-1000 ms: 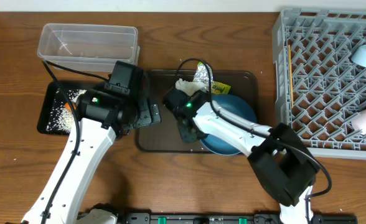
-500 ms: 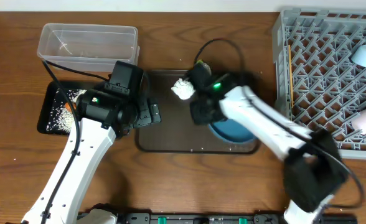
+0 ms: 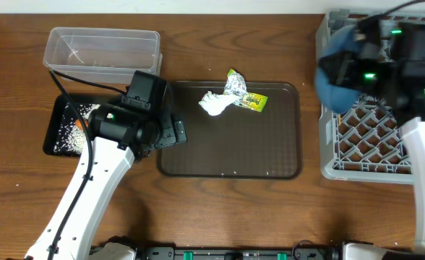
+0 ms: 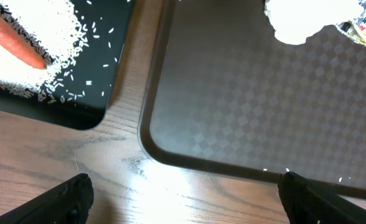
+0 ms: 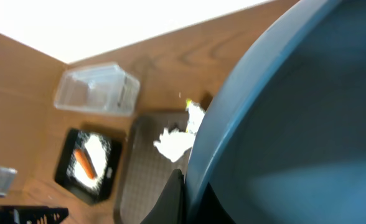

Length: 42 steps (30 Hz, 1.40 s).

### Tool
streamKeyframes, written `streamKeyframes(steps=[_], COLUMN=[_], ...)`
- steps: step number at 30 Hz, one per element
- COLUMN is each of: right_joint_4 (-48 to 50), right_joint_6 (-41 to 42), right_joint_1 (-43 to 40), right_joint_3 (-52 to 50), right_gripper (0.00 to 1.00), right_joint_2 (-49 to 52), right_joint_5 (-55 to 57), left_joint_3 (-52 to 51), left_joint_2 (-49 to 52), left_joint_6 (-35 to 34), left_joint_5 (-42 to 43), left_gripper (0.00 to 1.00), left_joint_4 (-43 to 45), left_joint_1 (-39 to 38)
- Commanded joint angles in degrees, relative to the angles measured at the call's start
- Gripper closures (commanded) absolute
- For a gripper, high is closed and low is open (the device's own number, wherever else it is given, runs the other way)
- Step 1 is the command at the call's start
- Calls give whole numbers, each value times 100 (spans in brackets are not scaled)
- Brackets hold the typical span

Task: Sort waste into correct bins and load items into the dishwasher rack
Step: 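Lift the teal bowl and carry it right into the dish rack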

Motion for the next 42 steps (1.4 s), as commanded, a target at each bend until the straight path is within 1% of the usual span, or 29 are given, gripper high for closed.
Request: streamKeyframes(steps=[1, 3, 8, 14, 17, 19, 21, 25, 32, 35, 40, 42], right_joint_4=[262, 621, 1880, 3401, 4260, 4806, 5136, 5160, 5071, 4835, 4050, 3818], right_joint_6=[-415, -535, -415, 514, 850, 1241, 1637, 1823, 2461, 2461, 2275, 2098], right_joint_1=[-560, -761, -1047, -1198, -1250, -1292, -1349, -1499, -1976, -2186, -2463, -2527], right_joint_3=[-85, -138, -144, -144, -144, -144, -144, -146, -144, -144, -144, -144], right_gripper=[99, 99, 99, 99, 99, 99, 99, 99, 99, 99, 99, 92], right_joint_2=[175, 374, 1062, 2039, 2457, 2660, 2802, 2892, 2885, 2885, 2885, 2885], right_joint_5=[-1451, -1794, -2295, -2308, -2623, -2798, -2850, -2885, -3506, -3733, -3823, -3939], left_joint_3=[-11, -11, -11, -11, -11, -11, -11, -11, -11, -11, -11, -11], left_joint_2=[11, 11, 11, 11, 11, 11, 11, 11, 11, 11, 11, 11], left_joint_6=[-52, -52, -52, -52, -52, -52, -52, -52, -52, -52, -52, -52], left_joint_5=[-9, -9, -9, -9, -9, -9, -9, -9, -11, -9, -9, -9], left_gripper=[2, 2, 2, 2, 2, 2, 2, 2, 2, 2, 2, 2], left_joint_4=[0, 0, 2, 0, 0, 0, 0, 0, 0, 0, 0, 0], left_joint_1=[-9, -9, -9, -9, -9, -9, -9, -9, -9, -9, -9, -9])
